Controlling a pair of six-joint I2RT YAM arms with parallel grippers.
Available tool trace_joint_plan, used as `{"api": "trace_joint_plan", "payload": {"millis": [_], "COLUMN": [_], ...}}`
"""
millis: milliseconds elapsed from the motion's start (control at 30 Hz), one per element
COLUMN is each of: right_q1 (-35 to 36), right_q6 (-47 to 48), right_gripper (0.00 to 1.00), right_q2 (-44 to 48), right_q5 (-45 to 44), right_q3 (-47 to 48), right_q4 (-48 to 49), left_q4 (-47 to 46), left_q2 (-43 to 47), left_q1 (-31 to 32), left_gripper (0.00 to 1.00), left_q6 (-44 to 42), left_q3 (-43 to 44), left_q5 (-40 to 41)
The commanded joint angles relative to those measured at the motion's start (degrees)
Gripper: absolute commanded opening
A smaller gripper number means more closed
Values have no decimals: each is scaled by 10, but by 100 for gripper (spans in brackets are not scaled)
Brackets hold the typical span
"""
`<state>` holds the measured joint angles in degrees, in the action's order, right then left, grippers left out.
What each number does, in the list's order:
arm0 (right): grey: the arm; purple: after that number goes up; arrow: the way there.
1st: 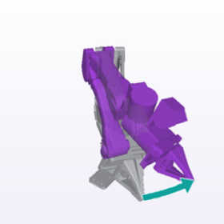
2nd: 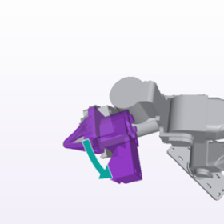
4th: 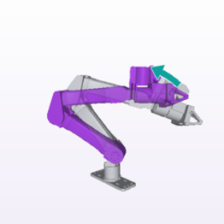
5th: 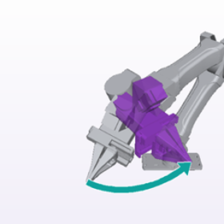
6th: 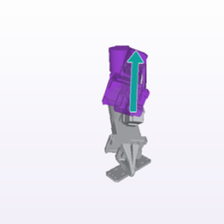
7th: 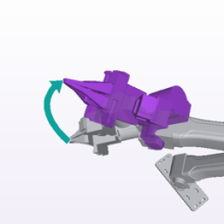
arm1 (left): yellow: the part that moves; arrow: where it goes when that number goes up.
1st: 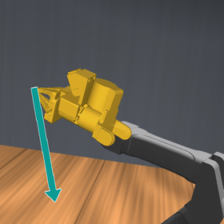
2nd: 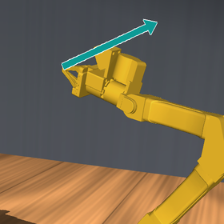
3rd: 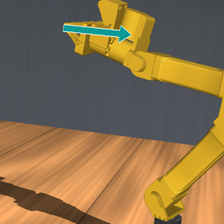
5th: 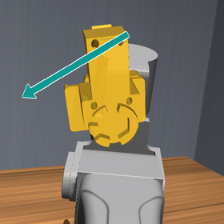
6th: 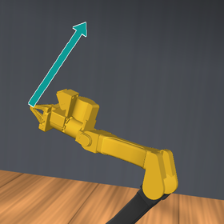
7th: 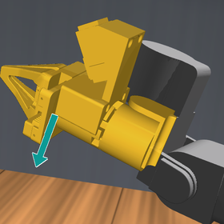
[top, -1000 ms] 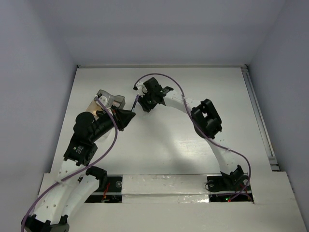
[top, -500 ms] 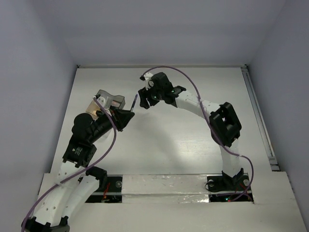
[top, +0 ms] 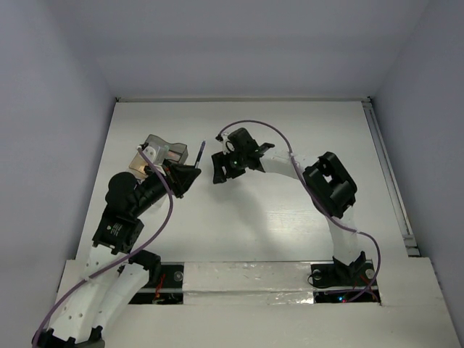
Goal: Sort the stationery into containers
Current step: Move the pen cap to the center of the board.
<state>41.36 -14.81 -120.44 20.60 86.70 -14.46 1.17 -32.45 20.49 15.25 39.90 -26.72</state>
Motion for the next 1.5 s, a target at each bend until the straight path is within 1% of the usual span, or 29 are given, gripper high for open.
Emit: {"api": "trace_joint_plan", "payload": {"millis": [0, 200, 433, 533, 600, 667, 733, 933, 1133, 1167, 1267, 1333, 1367, 1433, 1467], "right_q1": [5, 5, 5, 5, 5, 5, 10, 29, 50, 56, 61, 61, 66, 66, 71], "right_q6": [-10, -1, 12, 19, 22, 29, 35, 54, 74, 79, 92, 106, 130, 150, 184], "right_gripper": [70, 71, 71, 69, 61, 59, 49, 46, 45, 41, 39, 25, 19, 18, 17], "right_q2": [-26, -58, -88, -95, -95, -94, -93, -105, -137, -138, -141, -143, -137, -120, -97], "right_q5": [-6, -62, -94, -93, -94, -100, -112, -135, -186, -193, -225, -247, -251, -269, -268], "right_q3": [41, 78, 120, 136, 134, 133, 133, 146, 201, 203, 208, 204, 196, 166, 125], "right_q4": [26, 14, -1, -12, -13, -21, -27, -43, -82, -86, -96, -104, -106, -95, -82], "left_q4": [-14, -13, -13, -13, -13, -13, -13, -13, -13, -13, -13, -13, -13, -13, -13], "left_q2": [7, 9, 7, 7, 6, 6, 5, 4, 5, 5, 6, 6, 6, 6, 5], "left_q1": [2, 2, 7, 7, 7, 7, 7, 7, 7, 7, 7, 7, 7, 7, 7], "left_gripper": [0, 0, 0, 0, 0, 0, 0, 0, 0, 0, 0, 0, 0, 0, 0], "left_q6": [-8, -11, -13, -13, -14, -13, -14, -14, -14, -14, -14, -14, -14, -14, -14], "left_q3": [7, 9, 10, 10, 10, 11, 11, 10, 10, 10, 10, 10, 10, 10, 10], "left_q5": [4, 11, 14, 16, 18, 18, 18, 19, 20, 20, 21, 22, 22, 23, 23]}}
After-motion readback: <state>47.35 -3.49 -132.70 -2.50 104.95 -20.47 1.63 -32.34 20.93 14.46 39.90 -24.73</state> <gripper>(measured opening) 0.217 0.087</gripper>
